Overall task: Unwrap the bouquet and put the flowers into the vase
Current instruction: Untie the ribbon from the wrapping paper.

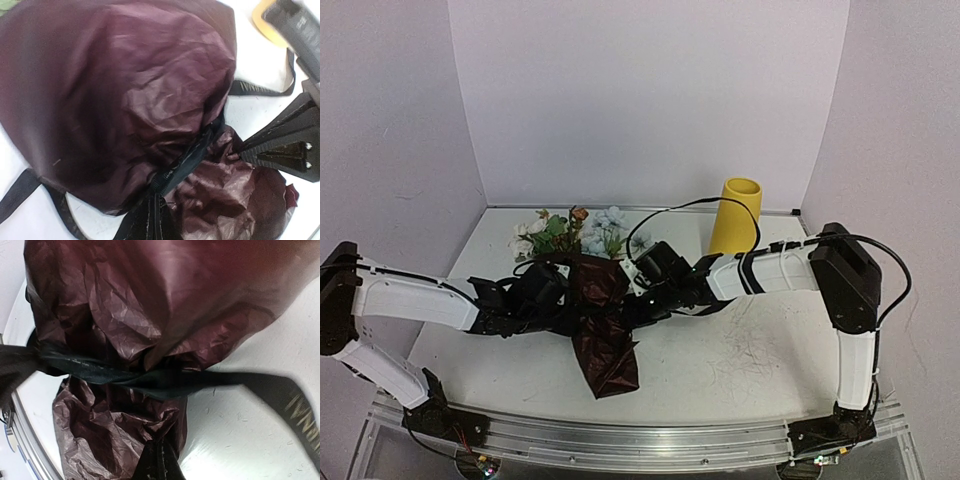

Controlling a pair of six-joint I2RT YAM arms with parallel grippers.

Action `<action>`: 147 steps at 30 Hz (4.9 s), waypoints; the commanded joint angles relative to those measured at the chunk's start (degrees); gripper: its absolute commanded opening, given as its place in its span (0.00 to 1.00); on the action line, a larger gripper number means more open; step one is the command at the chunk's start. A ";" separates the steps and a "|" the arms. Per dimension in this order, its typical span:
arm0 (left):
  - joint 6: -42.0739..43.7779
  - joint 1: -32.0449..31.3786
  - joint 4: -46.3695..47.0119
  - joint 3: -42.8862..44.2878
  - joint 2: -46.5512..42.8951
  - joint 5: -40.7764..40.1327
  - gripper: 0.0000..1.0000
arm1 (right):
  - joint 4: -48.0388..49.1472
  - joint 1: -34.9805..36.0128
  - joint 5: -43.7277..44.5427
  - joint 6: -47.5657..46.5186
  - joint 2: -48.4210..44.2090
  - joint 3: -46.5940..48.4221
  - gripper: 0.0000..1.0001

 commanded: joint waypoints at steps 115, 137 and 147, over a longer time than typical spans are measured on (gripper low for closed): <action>-4.75 0.18 -3.77 -6.79 -11.75 6.28 0.02 | -0.51 5.49 6.98 1.43 1.32 11.47 0.42; -0.63 0.18 4.35 -8.91 -12.67 19.43 0.02 | 0.28 5.73 5.80 18.26 3.45 9.05 0.50; 0.31 0.18 5.14 -8.74 -11.23 21.55 0.02 | 0.43 5.88 6.09 20.27 2.92 6.37 0.49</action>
